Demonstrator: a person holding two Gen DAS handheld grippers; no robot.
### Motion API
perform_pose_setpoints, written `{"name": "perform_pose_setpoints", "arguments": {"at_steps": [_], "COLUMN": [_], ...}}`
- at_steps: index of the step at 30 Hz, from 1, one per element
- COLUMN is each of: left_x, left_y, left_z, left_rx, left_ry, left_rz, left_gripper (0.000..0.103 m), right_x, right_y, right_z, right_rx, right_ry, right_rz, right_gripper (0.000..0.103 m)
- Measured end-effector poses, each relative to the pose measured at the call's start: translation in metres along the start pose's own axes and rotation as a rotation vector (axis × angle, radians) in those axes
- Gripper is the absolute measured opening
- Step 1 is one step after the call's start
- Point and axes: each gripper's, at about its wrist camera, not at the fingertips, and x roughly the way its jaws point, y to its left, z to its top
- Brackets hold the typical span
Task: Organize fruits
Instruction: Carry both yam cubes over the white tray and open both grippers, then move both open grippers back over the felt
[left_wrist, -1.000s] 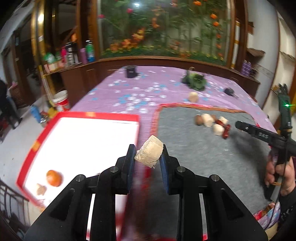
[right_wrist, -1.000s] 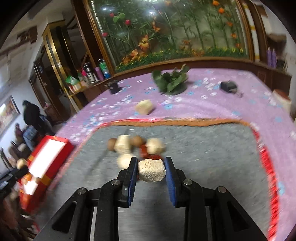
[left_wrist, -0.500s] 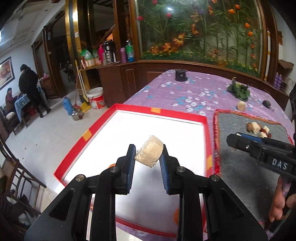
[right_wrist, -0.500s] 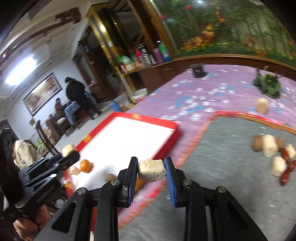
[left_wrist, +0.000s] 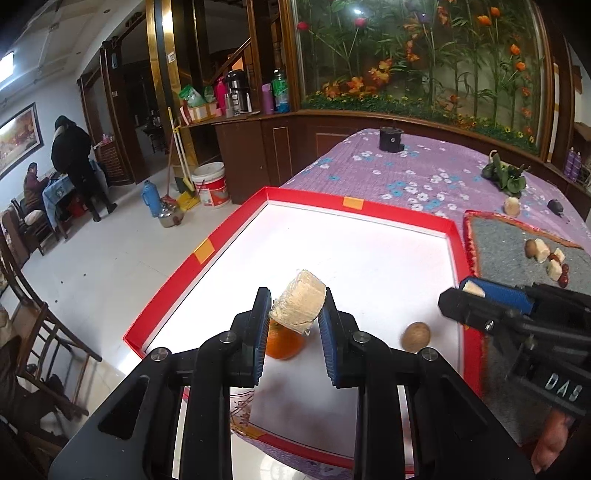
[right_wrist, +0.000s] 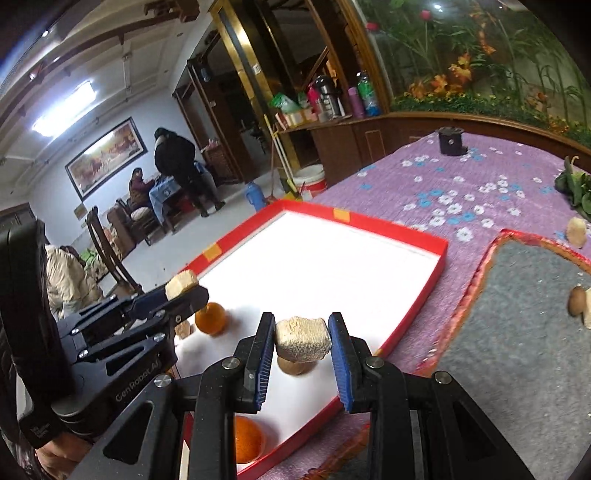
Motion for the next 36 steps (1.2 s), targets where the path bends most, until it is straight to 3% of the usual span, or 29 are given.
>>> {"name": "perform_pose_setpoints", "arguments": {"at_steps": [14, 16, 17, 19, 23, 36], "left_x": [0.009, 0.009, 0.009, 0.008, 0.003, -0.023], "left_y": [0.002, 0.003, 0.003, 0.001, -0.005, -0.045], "left_z": [-0.003, -0.003, -0.003, -0.003, -0.002, 0.003], "left_rx": [-0.007, -0.010, -0.009, -0.010, 0.004, 0.110], "left_ry": [0.034, 0.039, 0.043, 0.045, 0.026, -0.038], "left_rz": [0.069, 0.072, 0.072, 0.074, 0.082, 0.041], "left_gripper": [0.026, 0.026, 0.027, 0.032, 0.057, 0.062], "right_x": [0.019, 0.019, 0.018, 0.012, -0.003, -0.087], "right_y": [0.013, 0.011, 0.009, 0.004, -0.012, -0.113], "right_z": [-0.009, -0.007, -0.006, -0.004, 0.002, 0.008], "right_rx": [-0.032, -0.016, -0.007, 0.010, 0.055, 0.259], "right_ry": [0.066, 0.072, 0.065, 0.043, -0.010, -0.178], "right_rz": [-0.012, -0.004, -0.005, -0.001, 0.002, -0.157], "right_gripper": [0.028, 0.033, 0.039, 0.042, 0.042, 0.044]}}
